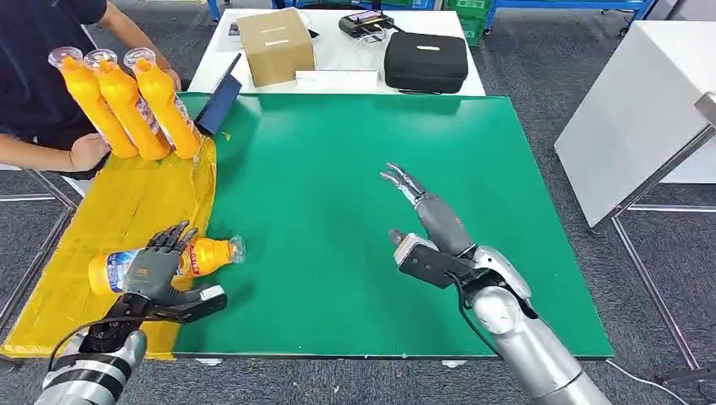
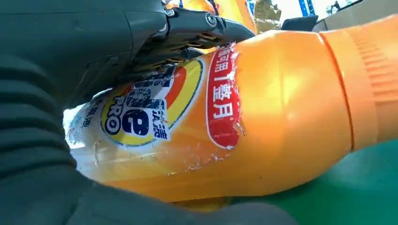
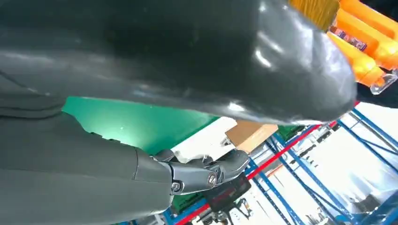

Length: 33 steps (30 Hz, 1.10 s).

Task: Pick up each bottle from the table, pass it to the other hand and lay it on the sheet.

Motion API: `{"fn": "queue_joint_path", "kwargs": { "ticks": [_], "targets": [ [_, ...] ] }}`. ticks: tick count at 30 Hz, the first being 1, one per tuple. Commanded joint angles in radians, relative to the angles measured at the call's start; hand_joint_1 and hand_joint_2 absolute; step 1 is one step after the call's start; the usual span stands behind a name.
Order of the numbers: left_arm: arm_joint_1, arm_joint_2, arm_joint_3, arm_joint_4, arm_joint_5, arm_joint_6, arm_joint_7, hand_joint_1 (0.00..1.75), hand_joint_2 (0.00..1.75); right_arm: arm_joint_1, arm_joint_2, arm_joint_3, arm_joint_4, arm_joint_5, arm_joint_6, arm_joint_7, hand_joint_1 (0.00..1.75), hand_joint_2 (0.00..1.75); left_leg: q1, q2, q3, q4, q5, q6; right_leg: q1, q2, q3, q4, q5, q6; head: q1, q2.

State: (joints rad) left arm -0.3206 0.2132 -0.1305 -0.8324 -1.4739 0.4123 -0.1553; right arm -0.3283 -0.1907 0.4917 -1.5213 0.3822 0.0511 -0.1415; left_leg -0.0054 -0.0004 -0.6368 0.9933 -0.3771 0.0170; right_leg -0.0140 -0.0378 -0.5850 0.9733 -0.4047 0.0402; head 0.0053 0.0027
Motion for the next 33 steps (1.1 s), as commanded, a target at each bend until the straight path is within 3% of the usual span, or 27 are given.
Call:
{"fn": "queue_joint_path", "kwargs": {
  "ticks": [1,4,7,10,13,19,24,28,33],
  "targets": [
    [0.057,-0.034,0.060,-0.019,0.308,-0.125,-0.228,0.00,0.00,-0.053,0.009,0.030,0.097,0.001,0.004,0.001,0.00,0.00,0.000,0.004,0.004,-0.001,-0.002,-0.001,0.000,0.006,0.003,-0.001,-0.001,-0.001,0.000,0.000],
    [0.077,-0.060,0.133,-0.086,0.512,-0.208,-0.337,0.00,0.00,-0.053,0.021,0.037,0.117,0.016,0.000,-0.007,0.00,0.00,0.001,0.005,0.005,-0.001,-0.003,-0.002,0.000,0.009,0.004,-0.002,-0.001,-0.002,0.000,0.000],
    [0.102,-0.165,0.267,-0.261,0.783,-0.260,-0.455,0.00,0.00,0.002,0.061,0.017,0.107,0.067,-0.055,-0.038,0.00,0.00,0.001,0.004,0.004,-0.001,-0.002,-0.001,0.001,0.007,0.004,-0.002,-0.001,-0.002,0.000,0.000],
    [0.097,-0.272,0.270,-0.486,1.005,-0.414,-0.441,0.00,0.00,0.078,0.142,-0.001,0.099,0.120,-0.116,-0.067,0.00,0.00,0.003,-0.005,-0.001,0.001,-0.001,-0.001,0.002,-0.003,0.001,-0.002,-0.002,-0.001,0.000,0.000],
    [0.075,-0.315,0.227,-0.616,1.139,-0.454,-0.383,0.00,0.00,0.107,0.216,-0.003,0.126,0.172,-0.193,-0.090,0.00,0.00,0.004,-0.006,-0.003,0.004,-0.002,0.000,0.003,-0.003,-0.010,0.000,-0.004,-0.001,0.001,0.000],
    [0.090,-0.303,0.226,-0.647,1.173,-0.461,-0.366,0.00,0.00,0.114,0.220,-0.003,0.113,0.185,-0.206,-0.094,0.00,0.00,0.002,0.002,-0.005,0.002,-0.002,0.000,0.002,0.004,-0.005,-0.001,-0.001,-0.001,0.000,0.000],
    [0.092,-0.301,0.227,-0.643,1.177,-0.462,-0.369,0.00,0.00,0.113,0.218,-0.005,0.113,0.185,-0.207,-0.094,0.00,0.00,0.001,0.002,-0.006,0.001,-0.001,0.000,0.001,0.003,-0.007,-0.001,0.000,-0.001,0.000,0.000],
    [0.172,-0.325,0.225,-0.759,1.340,-0.574,-0.391,0.00,0.00,0.219,0.294,-0.055,0.011,0.247,-0.387,-0.164,0.00,0.00,0.002,0.002,-0.004,0.001,-0.003,-0.001,0.002,0.004,-0.005,-0.001,-0.002,-0.001,0.000,0.000],
    [0.299,-0.358,0.161,-0.857,1.377,-0.626,-0.422,0.00,0.00,0.273,0.310,-0.053,-0.046,0.256,-0.451,-0.191,0.00,0.00,0.001,0.004,-0.004,0.001,-0.004,-0.001,0.001,0.005,-0.006,-0.001,-0.003,-0.001,0.000,0.000]
  ]
}}
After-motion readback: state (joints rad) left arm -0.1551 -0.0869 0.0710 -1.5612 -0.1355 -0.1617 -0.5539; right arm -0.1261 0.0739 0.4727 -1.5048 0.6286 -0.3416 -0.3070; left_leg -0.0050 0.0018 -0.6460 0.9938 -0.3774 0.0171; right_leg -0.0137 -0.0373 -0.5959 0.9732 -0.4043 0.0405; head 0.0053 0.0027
